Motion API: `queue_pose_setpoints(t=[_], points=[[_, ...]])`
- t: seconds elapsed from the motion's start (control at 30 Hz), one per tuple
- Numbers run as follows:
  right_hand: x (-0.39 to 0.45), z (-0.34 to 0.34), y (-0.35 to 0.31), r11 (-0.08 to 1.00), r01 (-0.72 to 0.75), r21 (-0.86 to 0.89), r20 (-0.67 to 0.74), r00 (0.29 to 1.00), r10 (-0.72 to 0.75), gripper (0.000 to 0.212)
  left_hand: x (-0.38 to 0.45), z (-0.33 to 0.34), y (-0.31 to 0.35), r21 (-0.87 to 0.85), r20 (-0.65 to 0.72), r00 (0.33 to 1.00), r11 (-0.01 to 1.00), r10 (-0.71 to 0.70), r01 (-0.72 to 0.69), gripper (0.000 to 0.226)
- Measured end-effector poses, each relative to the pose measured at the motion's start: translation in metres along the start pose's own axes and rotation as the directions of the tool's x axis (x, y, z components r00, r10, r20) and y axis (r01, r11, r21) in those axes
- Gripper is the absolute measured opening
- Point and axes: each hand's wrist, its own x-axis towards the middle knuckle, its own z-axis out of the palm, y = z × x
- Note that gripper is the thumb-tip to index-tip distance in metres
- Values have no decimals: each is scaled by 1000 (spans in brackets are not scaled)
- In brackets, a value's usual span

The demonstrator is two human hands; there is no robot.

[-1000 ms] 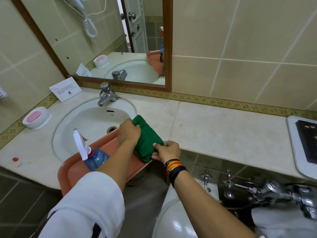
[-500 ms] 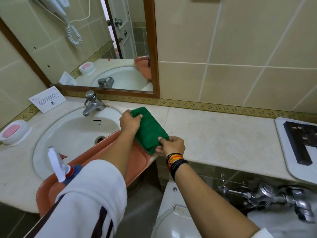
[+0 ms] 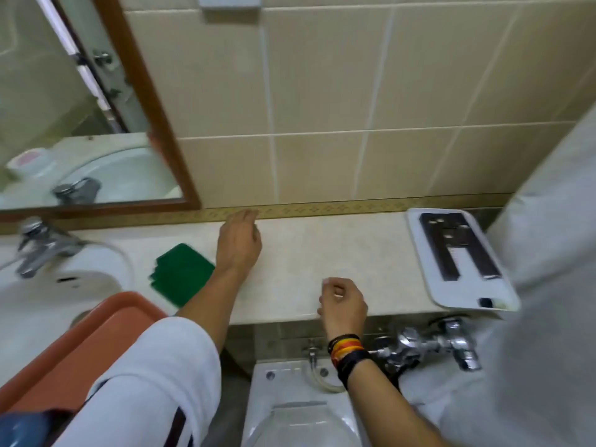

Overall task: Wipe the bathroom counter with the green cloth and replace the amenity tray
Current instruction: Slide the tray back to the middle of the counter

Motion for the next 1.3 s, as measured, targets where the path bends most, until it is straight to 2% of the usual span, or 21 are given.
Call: queue_pose_setpoints(t=[0.1,0.17,0.23,0.3,0.4,0.57,0.77,0.9,1.1,1.2,1.3], points=[[37,-67,7,990,-97,100,-244,963,119,18,25,35,88,-114,53,990,986,128,-121,45],[58,-112,12,974,-165,158,-355,910,212,24,35,65,145,-158,104,971,967,216,-199,43],[84,-155,20,949,-207,238,-445,845,296,39,38,101,201,-202,157,947,948,279,-245,41],[103,-185,29,911,-250,327,-459,801,384,43,35,131,244,-218,198,926,936,321,-278,38],[120,-210,37,865,-309,396,-407,785,467,44,30,164,285,-228,248,906,930,343,-290,36],[146,-239,52,878,-302,371,-386,810,441,28,37,201,319,-196,290,911,950,293,-243,34],[152,-263,55,922,-279,269,-416,830,372,17,44,209,323,-28,387,911,989,143,-144,42],[138,-246,49,931,-257,260,-384,857,344,17,43,192,303,48,318,947,996,51,-70,42],[91,-167,31,918,-288,273,-201,916,347,19,57,125,208,70,245,964,994,-100,85,42],[79,-131,22,937,-293,192,-146,935,322,16,49,90,147,71,206,951,973,-232,222,41],[85,-112,8,977,-215,6,-146,966,214,14,28,62,94,8,186,913,929,-364,369,41]])
